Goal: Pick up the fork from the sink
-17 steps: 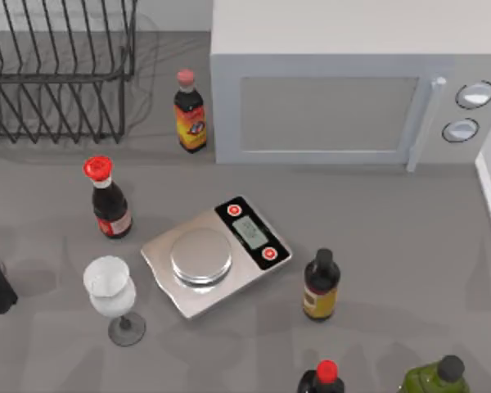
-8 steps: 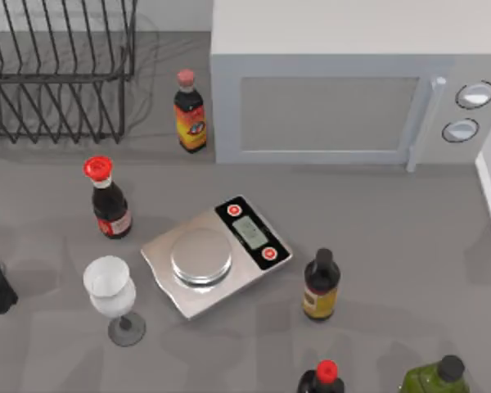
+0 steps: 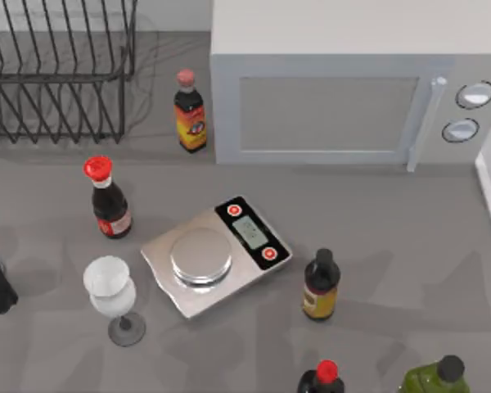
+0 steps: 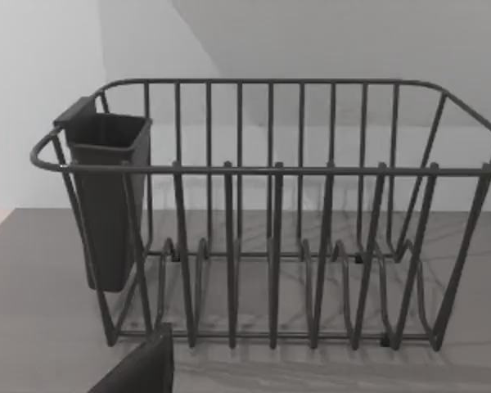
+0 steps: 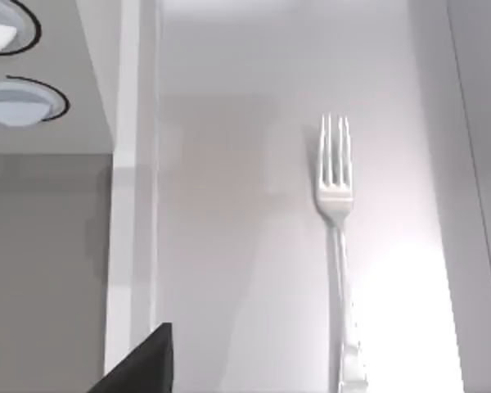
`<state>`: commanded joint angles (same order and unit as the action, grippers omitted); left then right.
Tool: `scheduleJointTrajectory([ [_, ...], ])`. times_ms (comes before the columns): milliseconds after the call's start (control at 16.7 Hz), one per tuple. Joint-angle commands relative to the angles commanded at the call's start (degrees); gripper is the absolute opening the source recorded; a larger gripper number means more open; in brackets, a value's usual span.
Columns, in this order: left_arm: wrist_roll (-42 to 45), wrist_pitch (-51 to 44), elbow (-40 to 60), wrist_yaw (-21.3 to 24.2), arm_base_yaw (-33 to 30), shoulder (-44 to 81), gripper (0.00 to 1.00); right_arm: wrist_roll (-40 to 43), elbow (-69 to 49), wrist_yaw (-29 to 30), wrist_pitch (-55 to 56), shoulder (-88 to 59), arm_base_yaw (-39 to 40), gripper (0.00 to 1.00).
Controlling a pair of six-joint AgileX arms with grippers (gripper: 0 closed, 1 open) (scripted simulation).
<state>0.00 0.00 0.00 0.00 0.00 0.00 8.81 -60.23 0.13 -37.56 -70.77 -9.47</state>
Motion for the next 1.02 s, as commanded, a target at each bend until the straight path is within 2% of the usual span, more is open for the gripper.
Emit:
scheduleJointTrajectory([
  [300, 0.0, 0.0, 0.0, 0.0, 0.0, 0.0, 1.00, 3.5, -24.9, 0.1, -15.1, -31.4, -3.8, 1.00],
  [540, 0.0, 0.0, 0.0, 0.0, 0.0, 0.0, 1.00, 5.7, -39.8, 0.1, -24.1, -50.2, -6.1, 1.00],
  [780, 0.0, 0.0, 0.0, 0.0, 0.0, 0.0, 1.00, 6.8, -47.7, 0.1, -29.1, -59.7, -7.3, 1.00],
  [1020, 0.0, 0.0, 0.0, 0.0, 0.0, 0.0, 1.00, 7.0, -48.6, 0.1, -29.7, -60.8, -7.5, 1.00],
])
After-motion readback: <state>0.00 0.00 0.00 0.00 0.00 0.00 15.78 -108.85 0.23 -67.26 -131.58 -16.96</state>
